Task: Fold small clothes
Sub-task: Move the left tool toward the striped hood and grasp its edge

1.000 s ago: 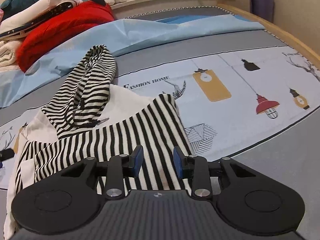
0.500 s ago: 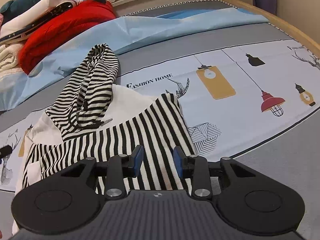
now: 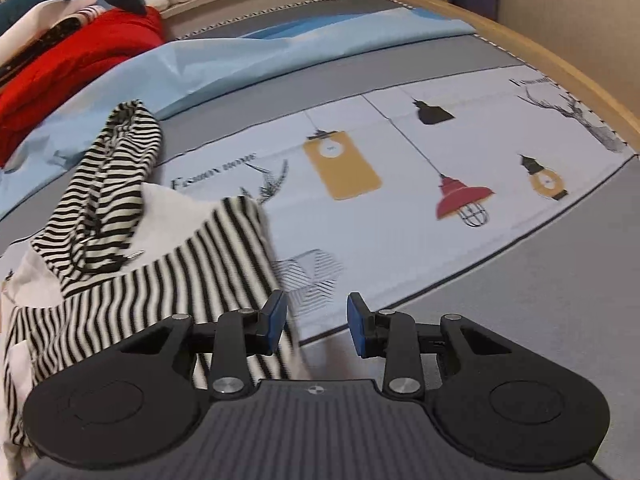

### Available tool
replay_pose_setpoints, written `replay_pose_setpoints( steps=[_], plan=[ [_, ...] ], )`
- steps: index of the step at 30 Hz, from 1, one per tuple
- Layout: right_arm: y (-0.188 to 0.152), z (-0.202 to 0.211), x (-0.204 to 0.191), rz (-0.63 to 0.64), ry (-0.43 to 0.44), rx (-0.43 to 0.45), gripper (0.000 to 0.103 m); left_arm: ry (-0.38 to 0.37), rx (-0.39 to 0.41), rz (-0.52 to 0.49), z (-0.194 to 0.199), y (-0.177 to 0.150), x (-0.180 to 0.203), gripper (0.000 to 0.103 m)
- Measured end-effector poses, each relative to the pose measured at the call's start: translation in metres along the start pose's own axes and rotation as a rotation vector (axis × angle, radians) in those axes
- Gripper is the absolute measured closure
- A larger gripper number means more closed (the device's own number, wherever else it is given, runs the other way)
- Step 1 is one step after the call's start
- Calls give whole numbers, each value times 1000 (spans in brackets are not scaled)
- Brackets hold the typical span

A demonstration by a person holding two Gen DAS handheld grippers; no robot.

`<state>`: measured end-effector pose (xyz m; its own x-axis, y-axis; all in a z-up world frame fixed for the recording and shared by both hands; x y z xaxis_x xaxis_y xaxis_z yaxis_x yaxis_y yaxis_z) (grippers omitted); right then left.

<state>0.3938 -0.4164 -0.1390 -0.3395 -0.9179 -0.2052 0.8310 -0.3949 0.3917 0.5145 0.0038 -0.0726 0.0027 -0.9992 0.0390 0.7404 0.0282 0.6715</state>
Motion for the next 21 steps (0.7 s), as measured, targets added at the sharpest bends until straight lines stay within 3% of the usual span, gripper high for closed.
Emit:
replay_pose_setpoints(
  steps=[1,3,4,8,10,12,13,15,17,21],
  plan=[
    [-1,-1,3,-4,-2,-4,68,1,1,-15,-11,9,3,55],
    [-1,-2,8,-10,-1,-11,68,-10,-17,-37,-42,29,9,74],
    [-1,-3,11,-12,-3,-12,68,-21,-32,-38,-59,39,11,78],
    [1,-7,15,-26,-6,-22,68,-27,-60,-73,-131,81,25,80],
    [2,-8,15,-30,-7,-24,68,-5,-59,-94,-165,99,32,76],
    [3,-9,14,-25,-7,-29,68,21,-60,-78,-199,117,38,60],
    [3,-11,14,-19,-7,-34,68,21,-63,-68,-213,124,41,58],
    [5,-11,15,-9,-18,-32,68,37,-93,-77,-247,135,50,45],
    [7,-12,18,-4,-36,-29,68,86,-108,-120,-273,146,57,40],
    [5,-17,25,-4,-53,-46,68,126,-137,-164,-309,157,69,39]
  ],
)
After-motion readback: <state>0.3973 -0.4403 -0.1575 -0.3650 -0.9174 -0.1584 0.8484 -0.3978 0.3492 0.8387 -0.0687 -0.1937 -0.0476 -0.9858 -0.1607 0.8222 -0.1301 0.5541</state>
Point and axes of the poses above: each gripper's, at about its wrist camera, not at the fingertips, and z roughly against the way its jaws point, x to its right, y to its top, the point moved 9 cm from there along -z, roughly the way its jaws point, and after that the axes turned 9 degrees about -x, right-handed, at the moved point
